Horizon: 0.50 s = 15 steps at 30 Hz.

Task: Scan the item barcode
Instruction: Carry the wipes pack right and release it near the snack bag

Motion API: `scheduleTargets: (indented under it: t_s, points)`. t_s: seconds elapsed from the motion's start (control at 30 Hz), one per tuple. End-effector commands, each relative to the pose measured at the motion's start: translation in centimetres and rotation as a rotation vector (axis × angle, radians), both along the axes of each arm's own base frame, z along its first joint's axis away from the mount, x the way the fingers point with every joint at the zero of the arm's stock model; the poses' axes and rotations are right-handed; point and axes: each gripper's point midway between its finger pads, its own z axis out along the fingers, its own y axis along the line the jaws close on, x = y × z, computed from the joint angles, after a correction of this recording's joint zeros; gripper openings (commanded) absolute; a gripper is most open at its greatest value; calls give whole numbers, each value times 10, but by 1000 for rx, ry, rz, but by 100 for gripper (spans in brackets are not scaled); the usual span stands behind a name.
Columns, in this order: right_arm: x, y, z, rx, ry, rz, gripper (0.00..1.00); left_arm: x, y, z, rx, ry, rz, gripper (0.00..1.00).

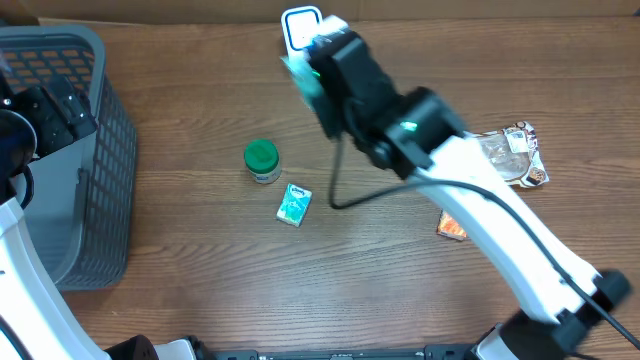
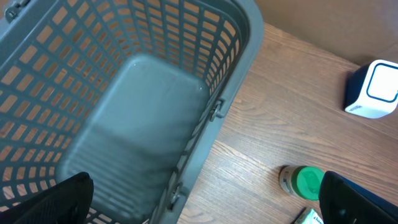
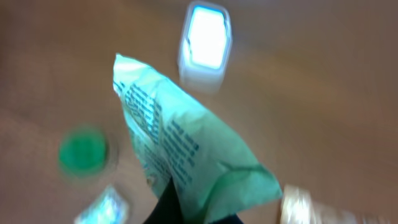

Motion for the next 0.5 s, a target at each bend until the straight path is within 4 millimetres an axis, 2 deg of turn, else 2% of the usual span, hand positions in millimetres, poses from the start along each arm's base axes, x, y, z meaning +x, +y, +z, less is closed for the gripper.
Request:
scheduleTargets:
  t_s: [0.0, 0.1, 0.23, 0.47]
  points:
    - [-25, -42, -18, 138, 193, -315, 4, 0, 2, 2, 17, -2, -3, 100]
    - [-34, -79, -48, 80, 299, -452, 4, 0, 3, 2, 17, -1, -3, 100]
    - [-30, -122, -94, 54, 383, -601, 4, 0, 2, 2, 17, -1, -4, 100]
    - [-29, -164, -172, 136, 513, -719, 4, 0, 3, 2, 17, -1, -3, 100]
